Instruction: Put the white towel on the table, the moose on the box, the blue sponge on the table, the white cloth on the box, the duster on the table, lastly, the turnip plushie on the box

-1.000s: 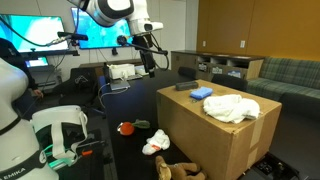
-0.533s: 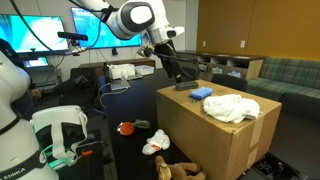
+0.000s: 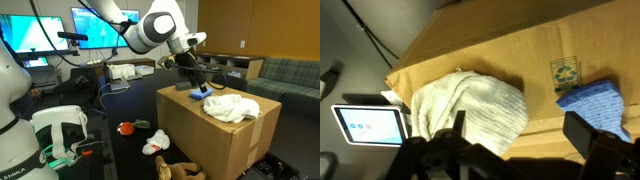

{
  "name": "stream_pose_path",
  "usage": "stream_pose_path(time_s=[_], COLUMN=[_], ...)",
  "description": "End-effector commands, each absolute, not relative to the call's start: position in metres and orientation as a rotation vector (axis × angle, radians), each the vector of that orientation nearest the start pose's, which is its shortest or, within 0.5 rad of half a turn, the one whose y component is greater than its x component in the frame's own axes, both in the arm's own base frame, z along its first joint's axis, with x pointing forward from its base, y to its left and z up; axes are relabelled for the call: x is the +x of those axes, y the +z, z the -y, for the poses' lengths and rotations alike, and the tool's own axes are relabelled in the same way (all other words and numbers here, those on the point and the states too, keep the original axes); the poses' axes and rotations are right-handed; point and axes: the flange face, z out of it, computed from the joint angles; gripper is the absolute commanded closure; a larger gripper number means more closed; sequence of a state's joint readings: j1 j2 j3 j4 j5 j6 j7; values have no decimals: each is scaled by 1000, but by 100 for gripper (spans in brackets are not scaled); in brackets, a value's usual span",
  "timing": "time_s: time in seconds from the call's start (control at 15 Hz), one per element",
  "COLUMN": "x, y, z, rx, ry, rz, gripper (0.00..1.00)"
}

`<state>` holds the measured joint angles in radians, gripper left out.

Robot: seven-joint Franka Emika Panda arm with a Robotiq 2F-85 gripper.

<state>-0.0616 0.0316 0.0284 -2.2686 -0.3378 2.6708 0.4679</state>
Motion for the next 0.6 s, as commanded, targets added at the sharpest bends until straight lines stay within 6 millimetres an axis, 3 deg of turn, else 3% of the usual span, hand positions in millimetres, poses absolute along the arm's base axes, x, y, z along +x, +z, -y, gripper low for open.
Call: stream_pose_path(time_s=[0.0, 0.53], x=[583, 613], y=[371, 323], z=[32, 62], rx=[-3158, -3126], ry=[-715, -720], rz=[-475, -629], gripper=[0, 0])
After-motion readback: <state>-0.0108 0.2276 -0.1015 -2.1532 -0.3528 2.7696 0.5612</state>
